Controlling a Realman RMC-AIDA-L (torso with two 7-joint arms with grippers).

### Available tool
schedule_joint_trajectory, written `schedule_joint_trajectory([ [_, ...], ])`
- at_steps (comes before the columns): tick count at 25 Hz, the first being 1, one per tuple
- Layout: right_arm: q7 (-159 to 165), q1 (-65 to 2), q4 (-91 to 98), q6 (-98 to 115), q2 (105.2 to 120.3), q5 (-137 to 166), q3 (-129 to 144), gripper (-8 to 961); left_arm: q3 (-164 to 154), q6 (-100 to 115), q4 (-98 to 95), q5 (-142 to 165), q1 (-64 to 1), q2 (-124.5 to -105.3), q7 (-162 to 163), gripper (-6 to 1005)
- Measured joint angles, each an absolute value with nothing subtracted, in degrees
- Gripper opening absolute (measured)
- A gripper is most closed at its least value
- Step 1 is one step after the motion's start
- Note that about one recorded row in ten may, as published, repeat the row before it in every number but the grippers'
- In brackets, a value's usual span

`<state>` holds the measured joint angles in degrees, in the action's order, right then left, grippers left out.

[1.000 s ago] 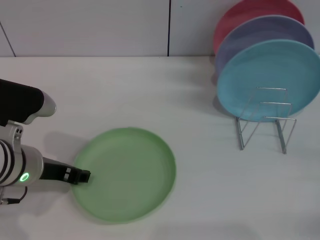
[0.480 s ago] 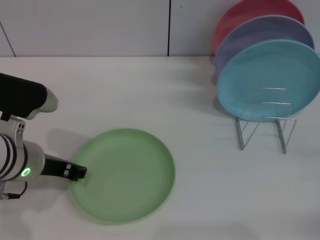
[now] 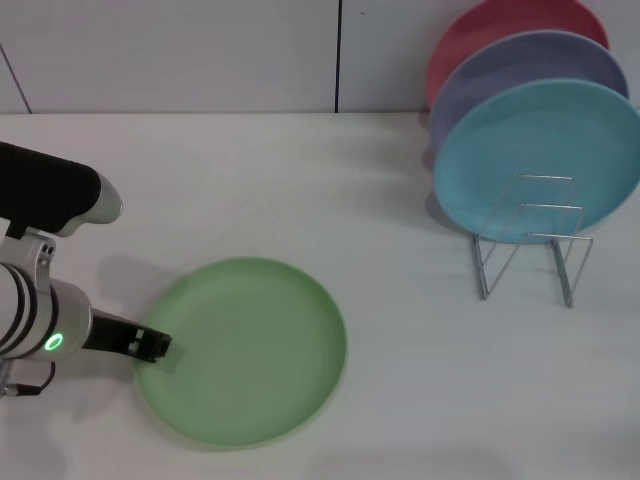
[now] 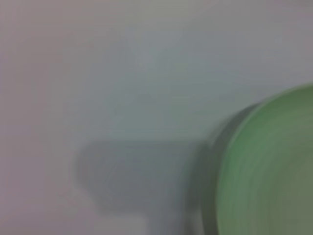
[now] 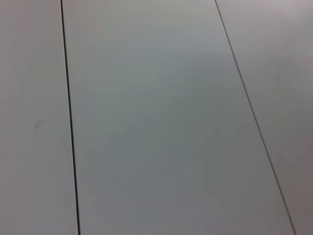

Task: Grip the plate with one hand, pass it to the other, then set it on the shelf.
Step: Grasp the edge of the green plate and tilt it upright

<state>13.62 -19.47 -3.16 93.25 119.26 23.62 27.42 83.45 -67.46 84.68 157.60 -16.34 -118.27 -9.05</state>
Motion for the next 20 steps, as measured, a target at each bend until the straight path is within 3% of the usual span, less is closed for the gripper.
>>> schedule_joint_trajectory([
  [9, 13.6, -19.7, -3.2, 93.3, 119.26, 23.6, 27.5, 762, 84.4, -68.0, 84.2, 157.8, -17.1, -118.29, -9.0, 273],
  [15, 13.6, -19.7, -3.2, 93.5, 119.27, 23.6, 27.4, 762, 84.8, -68.1, 84.6, 158.1, -17.2, -118.29, -9.0, 146],
  [20, 13.8, -19.7, -3.2, 93.7, 119.26, 23.7, 27.5, 763, 84.9, -68.2, 85.5, 157.9, -17.3, -118.30, -9.1, 99],
])
